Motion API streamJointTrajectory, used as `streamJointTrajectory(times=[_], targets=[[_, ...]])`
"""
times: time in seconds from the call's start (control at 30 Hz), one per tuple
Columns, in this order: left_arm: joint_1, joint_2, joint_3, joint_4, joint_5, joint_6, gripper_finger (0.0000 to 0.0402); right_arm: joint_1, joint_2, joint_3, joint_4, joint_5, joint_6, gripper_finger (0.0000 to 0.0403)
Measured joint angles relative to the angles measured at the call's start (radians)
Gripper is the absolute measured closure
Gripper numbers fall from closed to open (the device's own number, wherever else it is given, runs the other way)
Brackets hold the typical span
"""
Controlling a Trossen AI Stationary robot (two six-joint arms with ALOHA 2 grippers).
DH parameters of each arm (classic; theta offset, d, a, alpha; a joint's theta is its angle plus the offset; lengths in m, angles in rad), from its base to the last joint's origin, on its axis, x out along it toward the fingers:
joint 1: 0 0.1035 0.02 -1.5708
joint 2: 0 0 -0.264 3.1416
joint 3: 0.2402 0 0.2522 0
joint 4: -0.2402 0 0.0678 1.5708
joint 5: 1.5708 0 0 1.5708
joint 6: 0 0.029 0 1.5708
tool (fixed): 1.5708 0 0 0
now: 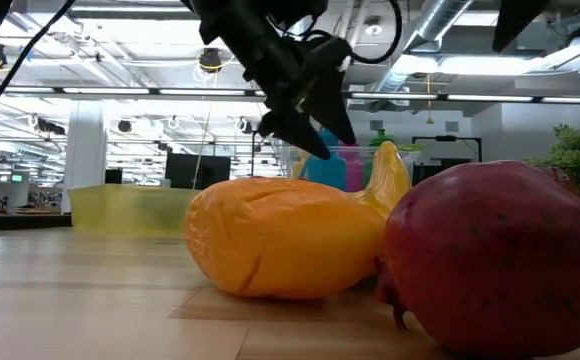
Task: Pick & Place Food Item
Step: Put the bottom red mango into the transparent bin
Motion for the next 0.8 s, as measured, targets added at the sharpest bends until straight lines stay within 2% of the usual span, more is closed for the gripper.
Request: streamJointTrajectory(times=[0.17, 0.4, 0.53, 0.67, 0.8], targets=[[-0.037, 0.056, 0.000, 0.018, -0.068, -0.027, 0.0156, 0.036, -0.002, 0.001, 0.001, 0.032, 0.019, 0.0198], [-0.079, 0.132, 0.001, 0.019, -0.107, -0.032, 0.0183, 0.067, -0.001, 0.001, 0.006, 0.052, 0.037, 0.0198], [-0.084, 0.105, 0.002, -0.096, -0.146, -0.116, 0.0198, 0.086, -0.001, 0.001, 0.005, 0.062, 0.051, 0.0198], [-0.079, 0.053, -0.003, -0.275, -0.217, -0.126, 0.0212, 0.106, -0.001, 0.001, 0.004, 0.068, 0.053, 0.0198], [-0.065, -0.015, -0.004, -0.386, -0.267, -0.160, 0.0225, 0.116, -0.001, 0.001, 0.004, 0.107, 0.063, 0.0198]])
